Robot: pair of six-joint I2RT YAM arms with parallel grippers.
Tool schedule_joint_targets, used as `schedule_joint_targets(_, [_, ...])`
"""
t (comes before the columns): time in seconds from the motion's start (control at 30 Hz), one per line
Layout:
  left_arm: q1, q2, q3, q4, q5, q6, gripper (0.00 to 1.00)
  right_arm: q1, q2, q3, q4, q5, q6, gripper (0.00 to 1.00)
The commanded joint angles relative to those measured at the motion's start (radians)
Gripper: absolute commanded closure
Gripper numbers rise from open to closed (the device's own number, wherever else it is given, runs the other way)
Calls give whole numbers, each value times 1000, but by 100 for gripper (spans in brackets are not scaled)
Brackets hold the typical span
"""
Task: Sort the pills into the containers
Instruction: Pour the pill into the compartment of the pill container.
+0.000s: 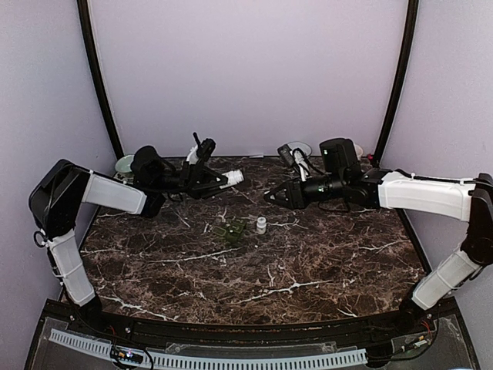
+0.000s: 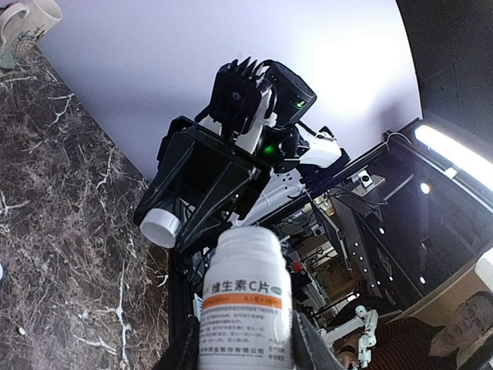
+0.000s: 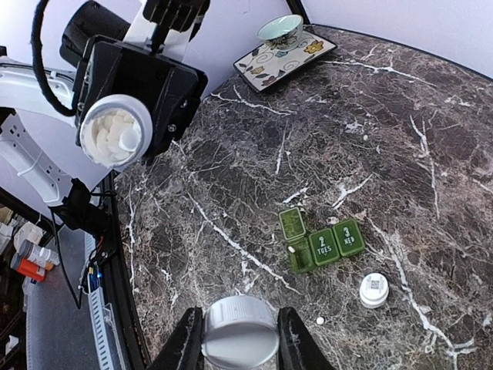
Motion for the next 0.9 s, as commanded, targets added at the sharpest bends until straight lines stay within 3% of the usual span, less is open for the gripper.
schedule_joint_targets(0.0, [11,65,-68,404,-26,-221,81,3,14,-49,69,9,58,100])
schedule_joint_targets(0.47, [25,80,-91,455,-29,-231,82,-49,48,-125,104,57,176,100])
schedule_joint_targets(0.87, [32,76,-229,418,-29,-140,82,-69,69,-157,107,95,190,100])
